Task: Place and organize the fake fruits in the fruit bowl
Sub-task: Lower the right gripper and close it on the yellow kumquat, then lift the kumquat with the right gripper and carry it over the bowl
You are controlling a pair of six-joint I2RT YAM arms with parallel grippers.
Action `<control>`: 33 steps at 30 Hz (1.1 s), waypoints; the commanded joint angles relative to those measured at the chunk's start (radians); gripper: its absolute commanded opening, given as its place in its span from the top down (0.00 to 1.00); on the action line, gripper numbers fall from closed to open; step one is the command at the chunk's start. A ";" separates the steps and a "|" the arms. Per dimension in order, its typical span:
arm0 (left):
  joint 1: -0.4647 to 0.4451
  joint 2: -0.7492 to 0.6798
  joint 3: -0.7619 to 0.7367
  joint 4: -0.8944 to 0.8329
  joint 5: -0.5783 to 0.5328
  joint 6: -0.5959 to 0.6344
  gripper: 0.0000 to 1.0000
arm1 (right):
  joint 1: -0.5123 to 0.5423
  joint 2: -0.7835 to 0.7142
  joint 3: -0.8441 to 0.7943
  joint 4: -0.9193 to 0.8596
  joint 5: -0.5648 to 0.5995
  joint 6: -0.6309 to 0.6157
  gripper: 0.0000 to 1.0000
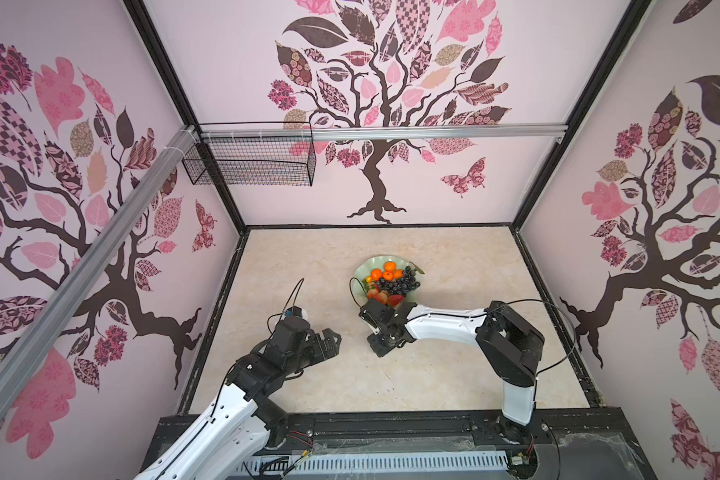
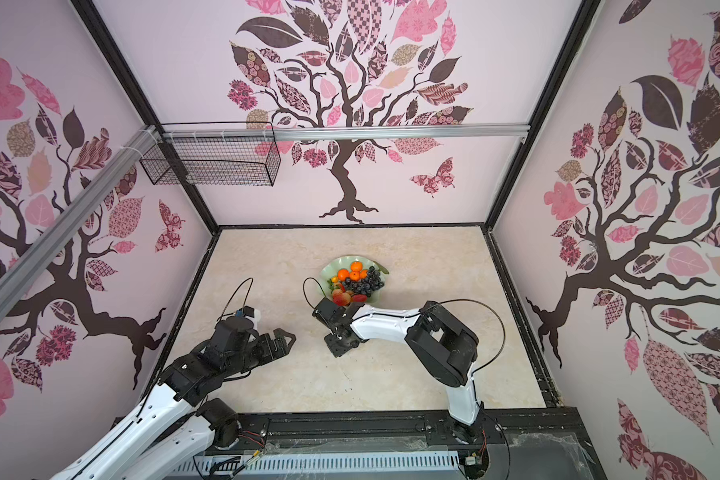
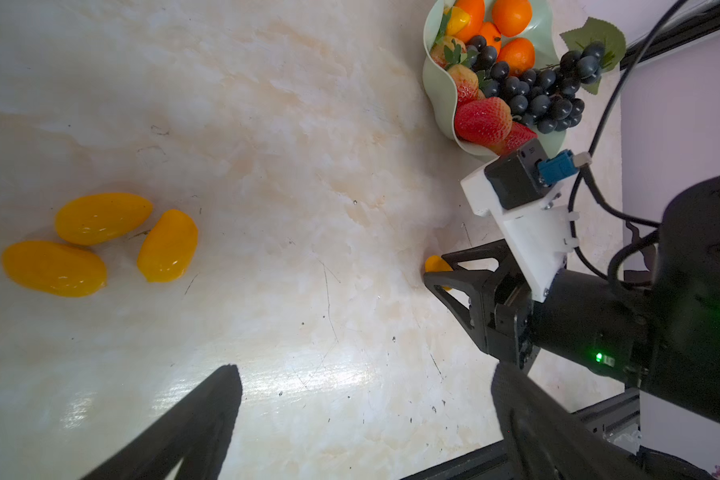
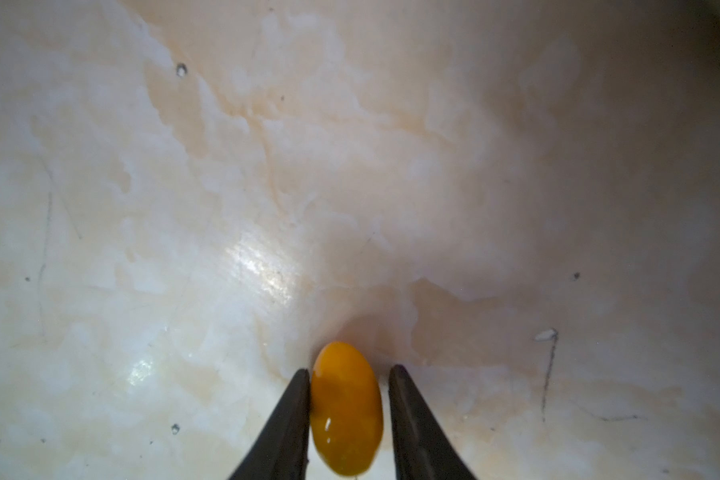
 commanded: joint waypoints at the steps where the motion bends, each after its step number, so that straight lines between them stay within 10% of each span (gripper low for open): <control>1: 0.005 0.001 0.047 -0.003 -0.010 0.021 0.02 | 0.002 0.029 0.006 -0.018 0.012 0.002 0.68; 21: 0.005 0.213 0.222 0.137 0.052 0.149 0.02 | -0.169 -0.345 -0.056 0.013 -0.113 0.137 0.69; 33: 0.012 0.484 0.426 0.225 0.102 0.261 0.02 | -0.268 -0.325 0.017 0.039 -0.144 0.151 0.69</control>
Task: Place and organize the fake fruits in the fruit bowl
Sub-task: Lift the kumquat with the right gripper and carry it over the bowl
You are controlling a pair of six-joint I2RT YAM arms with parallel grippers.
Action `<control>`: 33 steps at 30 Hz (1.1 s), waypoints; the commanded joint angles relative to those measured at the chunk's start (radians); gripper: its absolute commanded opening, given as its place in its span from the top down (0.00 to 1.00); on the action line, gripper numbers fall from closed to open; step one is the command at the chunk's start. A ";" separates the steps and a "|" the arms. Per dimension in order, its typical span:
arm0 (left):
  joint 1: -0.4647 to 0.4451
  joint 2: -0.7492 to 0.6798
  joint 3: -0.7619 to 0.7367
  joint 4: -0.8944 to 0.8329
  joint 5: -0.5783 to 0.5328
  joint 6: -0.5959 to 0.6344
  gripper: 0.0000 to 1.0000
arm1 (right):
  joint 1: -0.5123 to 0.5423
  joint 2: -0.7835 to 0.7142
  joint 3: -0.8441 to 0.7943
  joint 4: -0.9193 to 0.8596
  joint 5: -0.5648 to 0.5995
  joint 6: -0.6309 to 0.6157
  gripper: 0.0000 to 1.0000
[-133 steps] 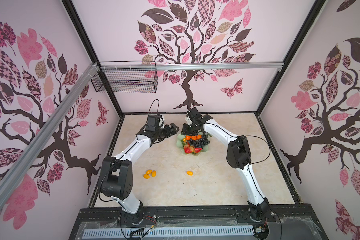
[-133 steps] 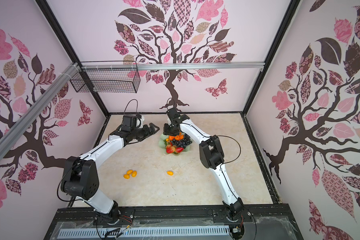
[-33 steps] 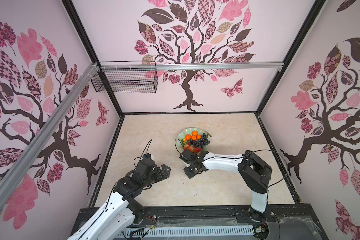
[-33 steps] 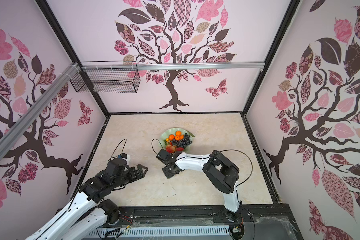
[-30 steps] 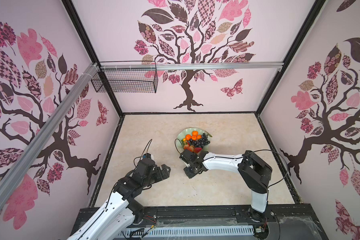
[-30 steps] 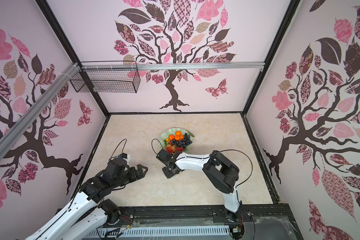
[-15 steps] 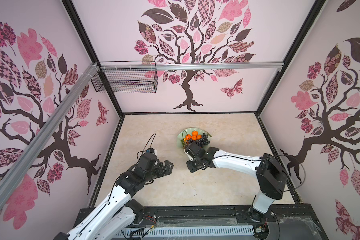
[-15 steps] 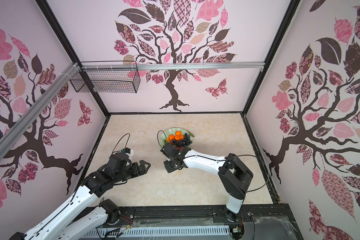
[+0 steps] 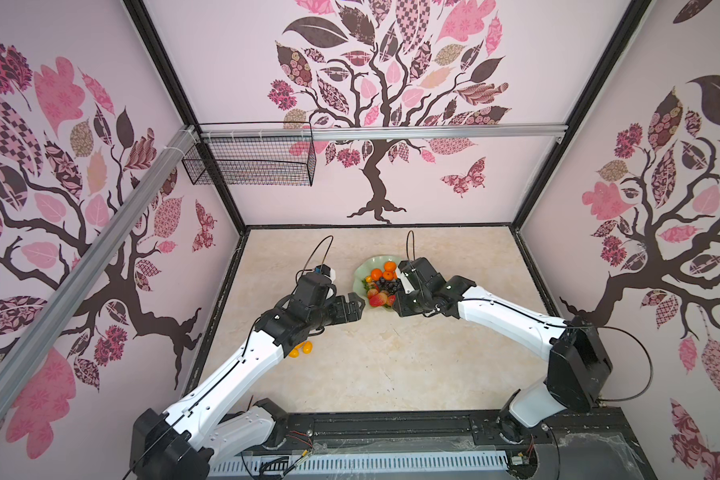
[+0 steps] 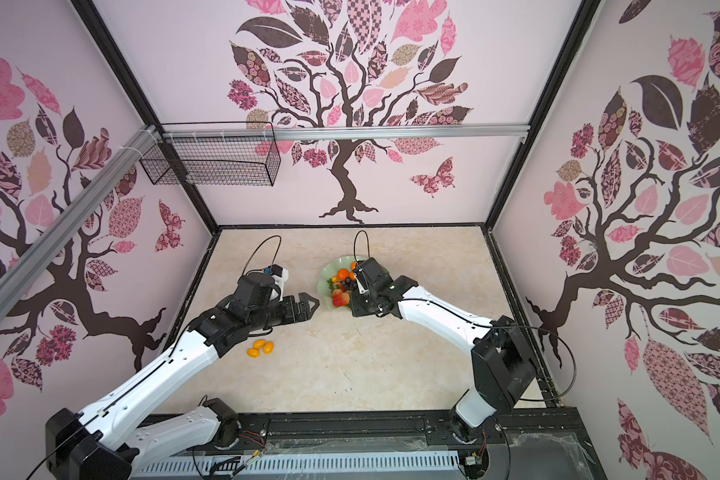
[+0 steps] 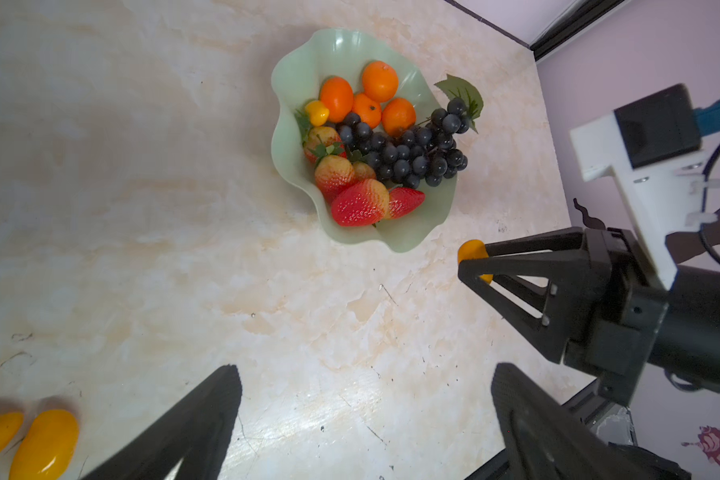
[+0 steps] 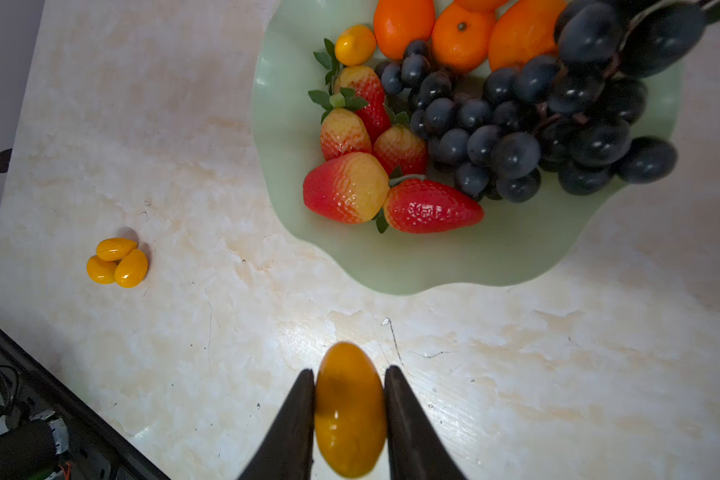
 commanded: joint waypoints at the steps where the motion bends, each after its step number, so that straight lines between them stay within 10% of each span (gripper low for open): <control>1: 0.009 0.061 0.084 0.049 0.022 0.064 0.02 | -0.014 0.029 0.072 0.010 -0.025 0.015 0.69; 33: 0.325 0.480 0.217 0.269 0.427 0.135 0.02 | -0.135 0.632 0.654 -0.103 -0.141 0.012 0.70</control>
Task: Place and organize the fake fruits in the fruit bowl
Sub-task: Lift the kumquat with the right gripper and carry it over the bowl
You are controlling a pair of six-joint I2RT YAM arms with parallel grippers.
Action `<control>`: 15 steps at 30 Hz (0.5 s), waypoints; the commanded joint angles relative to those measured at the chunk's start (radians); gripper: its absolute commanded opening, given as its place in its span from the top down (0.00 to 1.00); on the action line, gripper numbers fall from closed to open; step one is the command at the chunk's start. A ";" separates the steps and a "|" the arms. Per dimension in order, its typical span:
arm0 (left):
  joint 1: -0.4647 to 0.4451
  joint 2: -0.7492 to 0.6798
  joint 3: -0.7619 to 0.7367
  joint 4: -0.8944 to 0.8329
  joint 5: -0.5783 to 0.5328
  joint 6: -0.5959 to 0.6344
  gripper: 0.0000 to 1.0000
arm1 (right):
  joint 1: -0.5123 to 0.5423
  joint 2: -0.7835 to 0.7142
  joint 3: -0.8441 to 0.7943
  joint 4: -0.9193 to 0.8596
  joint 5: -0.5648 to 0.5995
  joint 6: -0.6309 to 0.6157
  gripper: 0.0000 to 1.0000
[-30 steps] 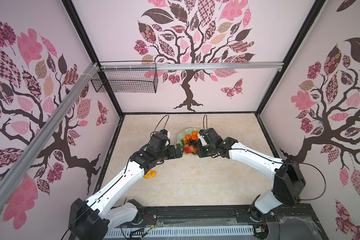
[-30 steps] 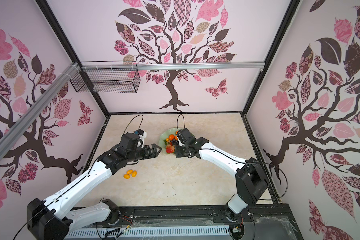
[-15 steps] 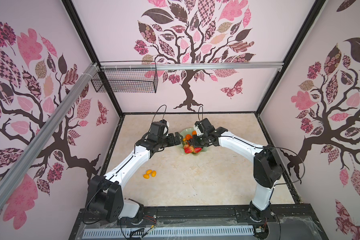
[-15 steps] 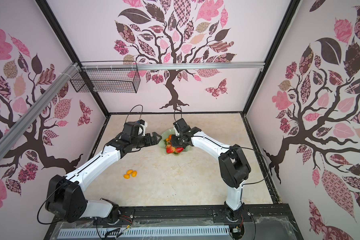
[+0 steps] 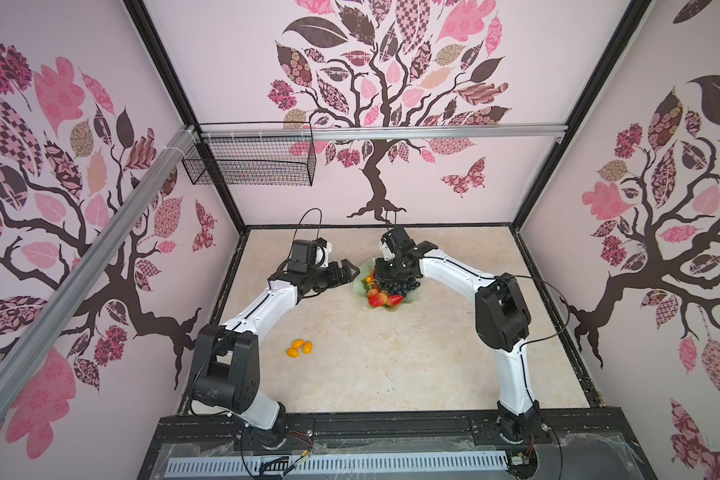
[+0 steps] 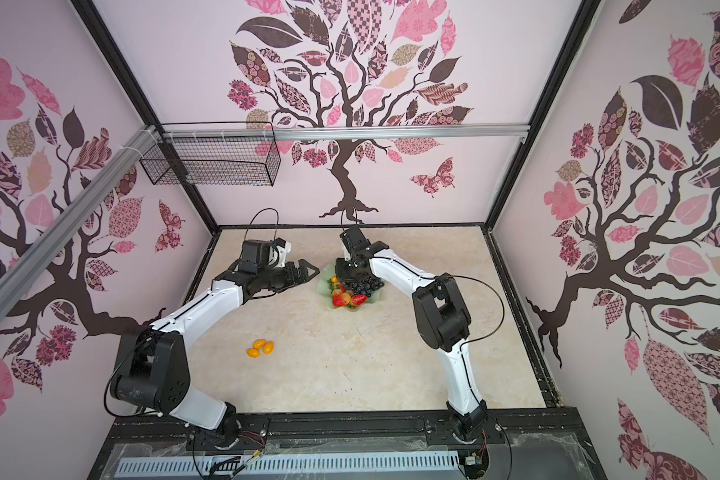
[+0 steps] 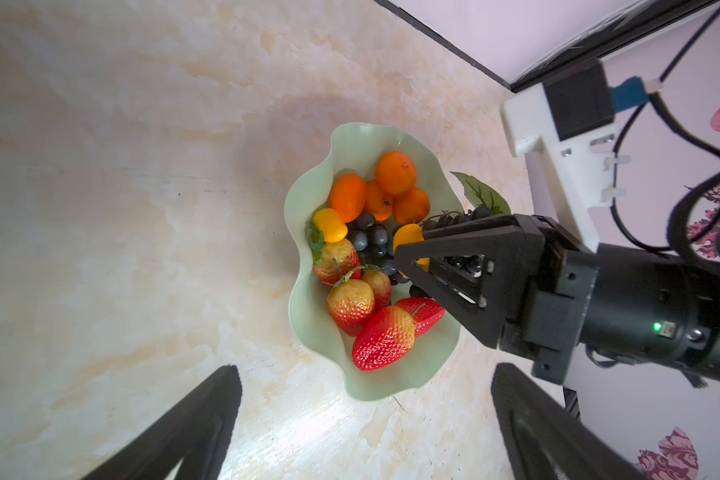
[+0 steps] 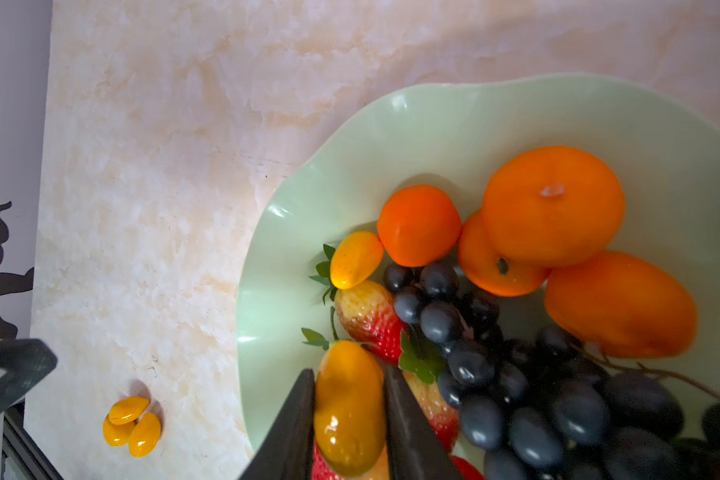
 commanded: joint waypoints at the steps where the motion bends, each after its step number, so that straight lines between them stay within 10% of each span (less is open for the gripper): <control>1: -0.001 0.024 0.047 0.009 0.040 0.010 0.02 | -0.007 0.069 0.061 -0.057 -0.020 -0.002 0.69; 15: -0.002 0.039 0.048 0.031 0.090 -0.002 0.02 | -0.013 0.135 0.086 -0.067 -0.038 -0.006 0.61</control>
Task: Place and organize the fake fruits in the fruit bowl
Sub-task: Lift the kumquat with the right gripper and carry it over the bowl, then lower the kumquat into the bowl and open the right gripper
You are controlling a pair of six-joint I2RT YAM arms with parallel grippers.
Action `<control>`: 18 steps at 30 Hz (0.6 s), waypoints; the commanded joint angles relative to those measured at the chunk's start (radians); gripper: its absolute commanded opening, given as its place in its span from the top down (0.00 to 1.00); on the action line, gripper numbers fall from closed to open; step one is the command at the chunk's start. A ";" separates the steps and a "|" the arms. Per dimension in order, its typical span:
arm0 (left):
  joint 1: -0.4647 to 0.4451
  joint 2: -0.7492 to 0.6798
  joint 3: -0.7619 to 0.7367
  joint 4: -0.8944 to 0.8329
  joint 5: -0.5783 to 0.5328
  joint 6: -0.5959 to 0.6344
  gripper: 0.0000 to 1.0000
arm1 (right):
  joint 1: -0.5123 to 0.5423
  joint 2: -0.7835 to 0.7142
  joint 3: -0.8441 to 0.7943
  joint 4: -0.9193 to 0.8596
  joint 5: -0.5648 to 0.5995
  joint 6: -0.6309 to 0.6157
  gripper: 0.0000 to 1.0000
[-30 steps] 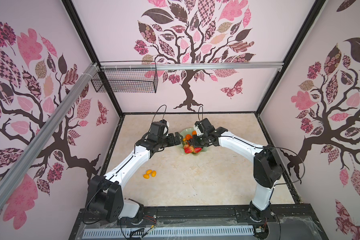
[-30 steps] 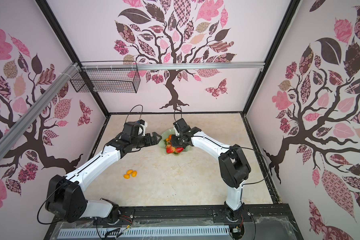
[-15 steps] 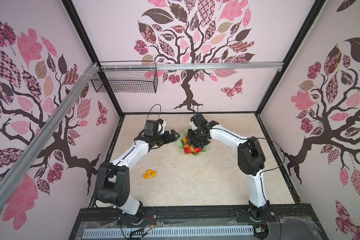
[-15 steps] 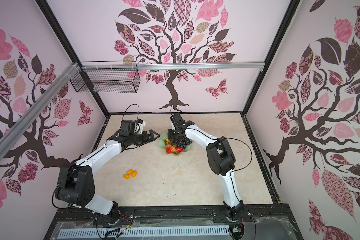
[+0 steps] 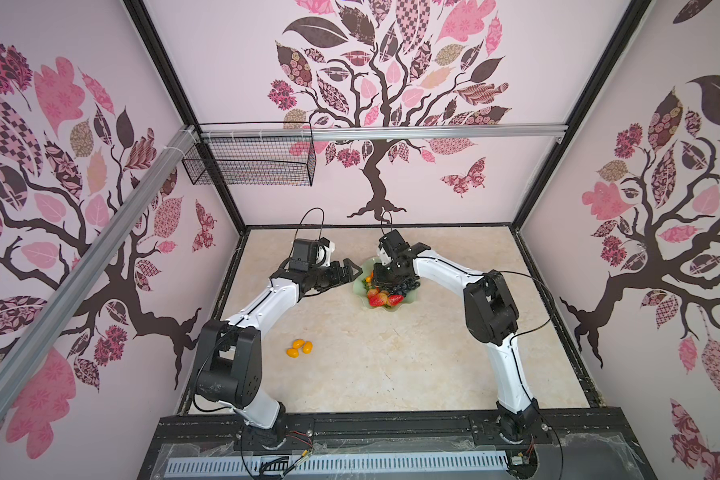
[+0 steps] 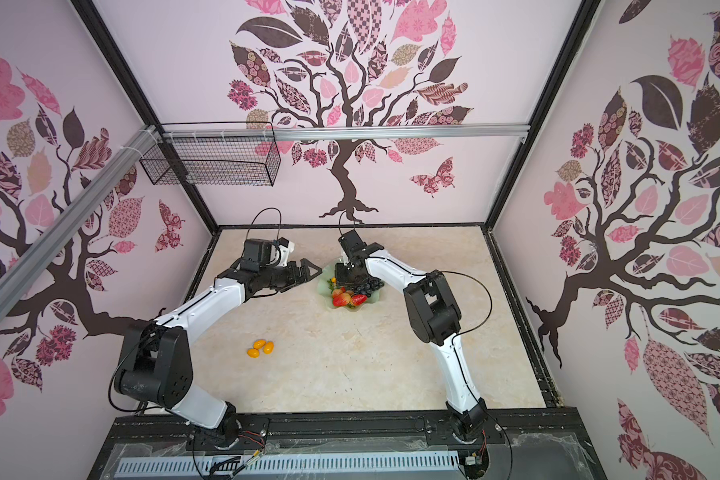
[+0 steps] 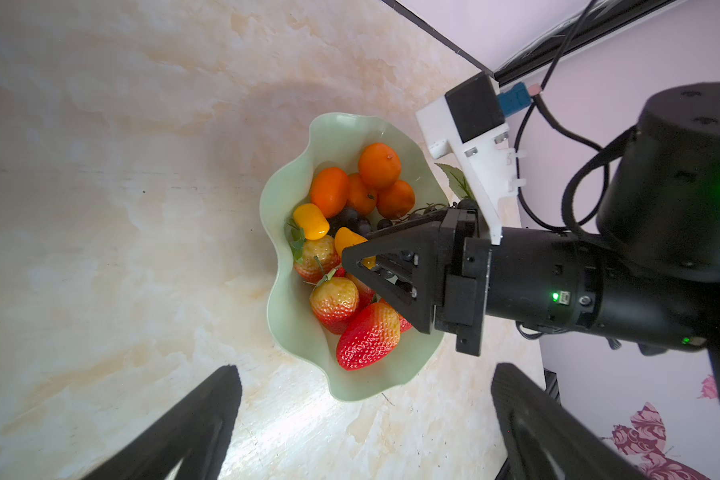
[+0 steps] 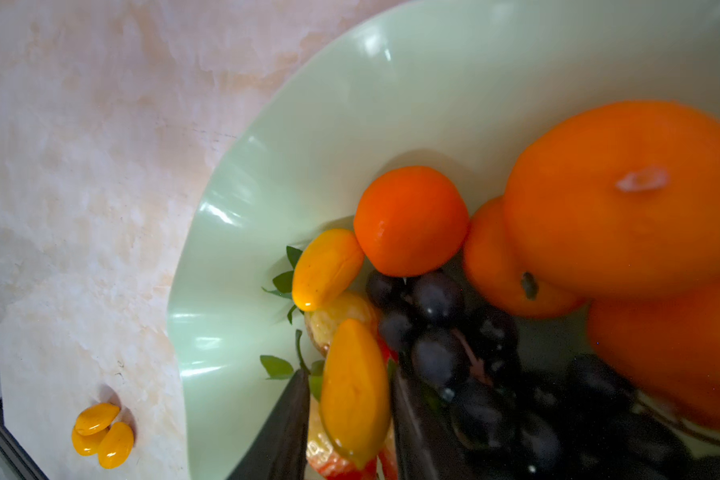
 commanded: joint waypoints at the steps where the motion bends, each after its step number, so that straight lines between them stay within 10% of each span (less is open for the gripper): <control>1: 0.000 0.014 0.037 0.021 0.032 0.001 0.02 | -0.009 0.041 0.040 -0.024 -0.010 -0.001 0.60; 18: -0.001 -0.058 0.011 0.021 -0.001 -0.006 0.02 | -0.014 -0.107 0.058 -0.077 0.043 -0.035 0.54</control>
